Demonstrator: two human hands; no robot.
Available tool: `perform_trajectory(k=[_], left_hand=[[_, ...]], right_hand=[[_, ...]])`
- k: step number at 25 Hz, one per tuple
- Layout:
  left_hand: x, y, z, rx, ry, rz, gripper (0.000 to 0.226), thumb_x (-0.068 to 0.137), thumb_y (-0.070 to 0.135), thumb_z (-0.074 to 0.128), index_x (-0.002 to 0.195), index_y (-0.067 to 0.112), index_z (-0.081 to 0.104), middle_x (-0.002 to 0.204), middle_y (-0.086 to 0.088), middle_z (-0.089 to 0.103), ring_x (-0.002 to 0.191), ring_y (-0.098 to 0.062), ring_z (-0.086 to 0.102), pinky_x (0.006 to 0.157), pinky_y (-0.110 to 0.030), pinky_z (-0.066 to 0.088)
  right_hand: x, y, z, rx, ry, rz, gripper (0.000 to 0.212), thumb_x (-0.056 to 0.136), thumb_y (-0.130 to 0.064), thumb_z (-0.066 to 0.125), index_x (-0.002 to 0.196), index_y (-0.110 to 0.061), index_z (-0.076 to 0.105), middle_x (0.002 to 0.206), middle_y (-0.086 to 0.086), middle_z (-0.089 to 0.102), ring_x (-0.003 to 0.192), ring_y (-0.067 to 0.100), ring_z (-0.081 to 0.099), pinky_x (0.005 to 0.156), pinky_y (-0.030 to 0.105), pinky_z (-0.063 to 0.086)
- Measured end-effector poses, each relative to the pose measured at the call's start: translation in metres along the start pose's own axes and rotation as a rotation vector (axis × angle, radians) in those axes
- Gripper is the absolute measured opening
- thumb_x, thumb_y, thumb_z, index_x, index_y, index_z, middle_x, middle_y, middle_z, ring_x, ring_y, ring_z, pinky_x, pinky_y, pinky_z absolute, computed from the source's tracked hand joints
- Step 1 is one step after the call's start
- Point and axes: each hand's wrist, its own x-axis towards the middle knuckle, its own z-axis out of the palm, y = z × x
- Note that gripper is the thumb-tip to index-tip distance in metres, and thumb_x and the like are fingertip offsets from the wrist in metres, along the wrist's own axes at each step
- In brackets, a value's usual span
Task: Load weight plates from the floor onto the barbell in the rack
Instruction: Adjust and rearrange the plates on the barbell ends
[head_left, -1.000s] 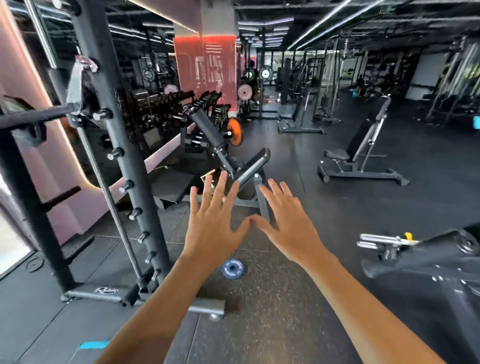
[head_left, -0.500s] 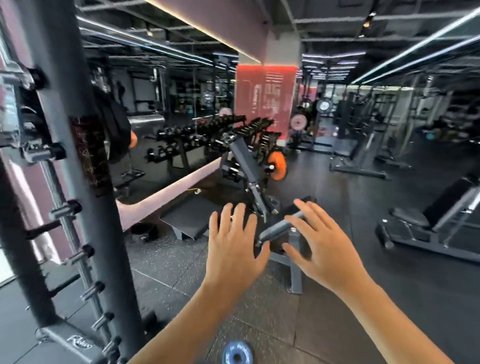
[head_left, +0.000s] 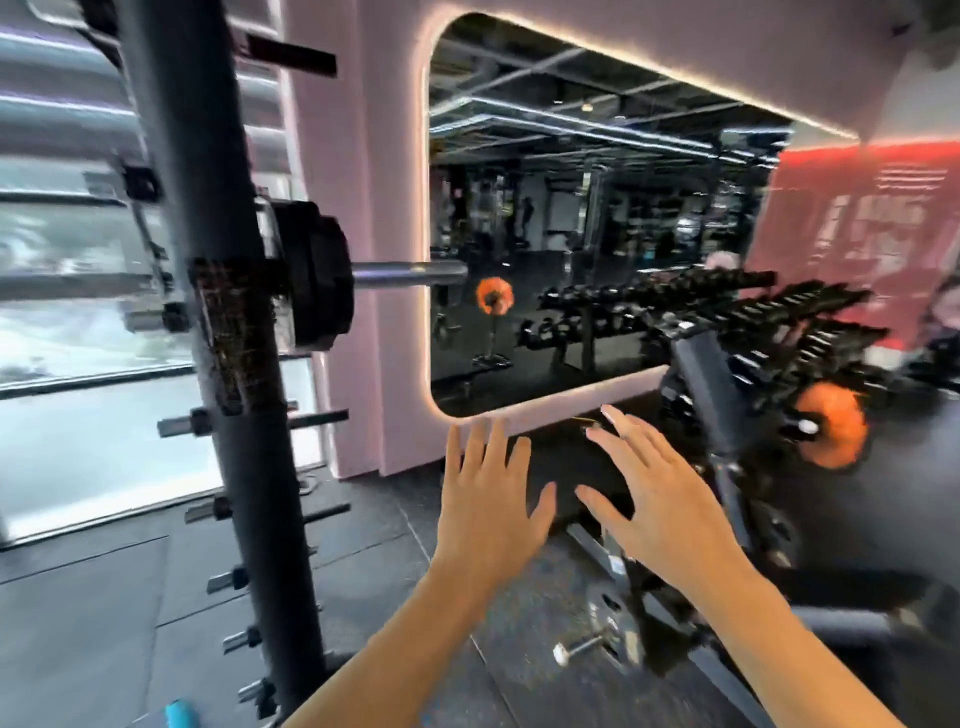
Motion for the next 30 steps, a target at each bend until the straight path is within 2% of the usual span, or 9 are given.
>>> perform_trajectory(k=[3,5,10,15,20,24,28,30], left_hand=[[0.031,-0.007,0.010,0.099,0.078,-0.131,0.052,0.089,0.050,0.046,0.121,0.013,0.064,0.133,-0.011,0.057,0.129,-0.036,0.051,0.113,-0.056,0.037],[0.049,-0.019,0.011,0.205,0.104,-0.193,0.054,0.089,0.050,0.044,0.122,0.012,0.065,0.135,-0.012,0.058,0.129,-0.037,0.052,0.114,-0.057,0.036],[0.098,-0.070,0.015,0.368,0.178,-0.291,0.047,0.092,0.045,0.049,0.123,0.012,0.061,0.133,-0.011,0.054,0.127,-0.034,0.050,0.110,-0.055,0.038],[0.146,-0.115,0.028,0.375,0.370,-0.363,0.041,0.089,0.032,0.062,0.120,0.006,0.063,0.129,-0.013,0.058,0.121,-0.032,0.054,0.105,-0.047,0.046],[0.191,-0.142,0.041,0.453,0.419,-0.417,0.043,0.089,0.027,0.066,0.124,0.004,0.060,0.130,-0.012,0.057,0.124,-0.030,0.053,0.105,-0.044,0.047],[0.225,-0.163,0.061,0.628,0.424,-0.463,0.044,0.088,0.027,0.068,0.125,0.004,0.061,0.130,-0.012,0.058,0.123,-0.030,0.054,0.103,-0.042,0.048],[0.269,-0.179,0.085,0.863,0.410,-0.576,0.044,0.086,0.026,0.069,0.124,0.004,0.062,0.129,-0.013,0.058,0.114,-0.030,0.057,0.090,-0.042,0.051],[0.291,-0.184,0.093,0.964,0.402,-0.643,0.044,0.083,0.023,0.072,0.122,0.004,0.062,0.123,-0.012,0.059,0.107,-0.030,0.058,0.083,-0.043,0.053]], right_hand=[[0.062,0.028,0.021,0.174,0.023,-0.134,0.058,0.092,-0.052,0.052,0.138,-0.015,0.052,0.153,0.003,0.042,0.139,0.021,0.042,0.108,0.039,0.044],[0.100,0.027,0.039,0.295,0.031,-0.199,0.059,0.090,-0.050,0.056,0.138,-0.016,0.051,0.153,0.003,0.041,0.140,0.022,0.041,0.107,0.042,0.045],[0.185,0.004,0.090,0.471,0.107,-0.362,0.059,0.091,-0.057,0.049,0.135,-0.018,0.051,0.151,0.003,0.044,0.139,0.022,0.043,0.108,0.045,0.044],[0.275,0.001,0.113,0.485,0.113,-0.537,0.061,0.092,-0.058,0.051,0.141,-0.022,0.045,0.154,-0.001,0.040,0.141,0.019,0.040,0.110,0.045,0.041],[0.366,0.009,0.109,0.496,0.087,-0.647,0.070,0.088,-0.066,0.043,0.146,-0.028,0.040,0.155,-0.007,0.037,0.140,0.013,0.036,0.107,0.037,0.038],[0.435,0.012,0.128,0.492,0.065,-0.792,0.075,0.086,-0.068,0.044,0.148,-0.025,0.038,0.156,-0.006,0.036,0.139,0.017,0.041,0.104,0.037,0.041],[0.505,0.011,0.172,0.502,0.042,-0.929,0.078,0.088,-0.069,0.043,0.152,-0.026,0.031,0.160,-0.003,0.029,0.142,0.022,0.036,0.107,0.046,0.041],[0.539,0.010,0.192,0.578,0.035,-1.012,0.073,0.091,-0.064,0.048,0.151,-0.025,0.034,0.158,-0.002,0.034,0.139,0.023,0.042,0.105,0.045,0.042]])
